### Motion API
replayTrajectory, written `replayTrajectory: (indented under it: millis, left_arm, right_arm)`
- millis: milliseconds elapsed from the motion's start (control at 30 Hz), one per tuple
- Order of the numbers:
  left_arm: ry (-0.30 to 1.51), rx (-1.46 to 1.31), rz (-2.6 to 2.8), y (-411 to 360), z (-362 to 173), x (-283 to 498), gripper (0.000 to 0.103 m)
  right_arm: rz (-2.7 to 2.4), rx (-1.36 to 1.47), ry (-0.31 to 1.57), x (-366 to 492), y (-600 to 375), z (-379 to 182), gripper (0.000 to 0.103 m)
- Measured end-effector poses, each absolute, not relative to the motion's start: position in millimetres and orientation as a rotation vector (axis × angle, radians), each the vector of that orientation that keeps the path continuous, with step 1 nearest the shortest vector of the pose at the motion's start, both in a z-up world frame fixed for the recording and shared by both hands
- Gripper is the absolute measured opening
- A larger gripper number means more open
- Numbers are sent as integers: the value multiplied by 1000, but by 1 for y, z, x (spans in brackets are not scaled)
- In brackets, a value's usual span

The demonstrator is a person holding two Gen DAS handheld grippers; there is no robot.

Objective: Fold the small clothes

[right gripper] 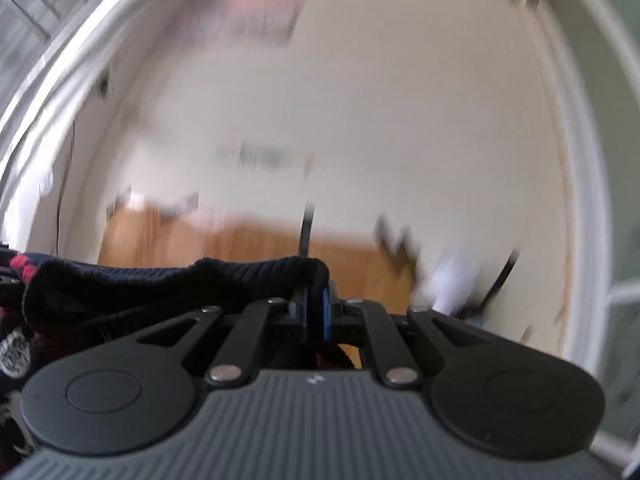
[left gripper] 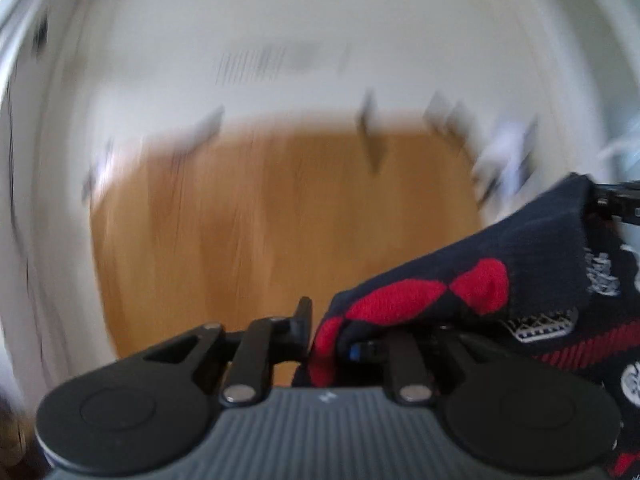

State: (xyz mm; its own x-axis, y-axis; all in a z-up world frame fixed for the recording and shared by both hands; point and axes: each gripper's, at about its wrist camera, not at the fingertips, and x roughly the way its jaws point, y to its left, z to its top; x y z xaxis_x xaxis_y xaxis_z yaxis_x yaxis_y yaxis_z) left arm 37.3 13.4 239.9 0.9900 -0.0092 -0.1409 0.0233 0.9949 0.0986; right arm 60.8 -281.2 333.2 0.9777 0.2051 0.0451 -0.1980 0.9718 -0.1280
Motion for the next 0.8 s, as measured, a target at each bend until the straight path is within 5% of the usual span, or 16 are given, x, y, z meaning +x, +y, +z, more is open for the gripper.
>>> replayTrajectory:
  millis: [33,100,200,367,567,633,667,700,800]
  left_arm:
    - [240,111,28,15,208,67,36]
    - [470,166,105,23,151,126,39]
    - [751,48,125,54,70,159,27]
    - [638,62,60,75,58,117,38]
    - [573,168,27,51,67,101,45]
    - [571,173,26,47,70,109,45]
    - [569,181,30,45,71,111,45]
    - [566,189,34,42,69,113,45]
    - [565,222,54,35,71,122,45]
  right_arm:
    - [216,-102,13,89,-275,311,17]
    - [187,-152,179,148,-255,249,40]
    - [150,-180,408,189,-252,172,35]
    - [220,-120,521,143,-308,129,39]
    - [218,-79,712,93,-345,75,57]
    - [238,-84,755,82,-339,60,55]
    - [250,-98,763,80,-334,55,44]
    - [267,-106,737,75,-330,55,15]
    - [201,-278,675,77,-319,67,9]
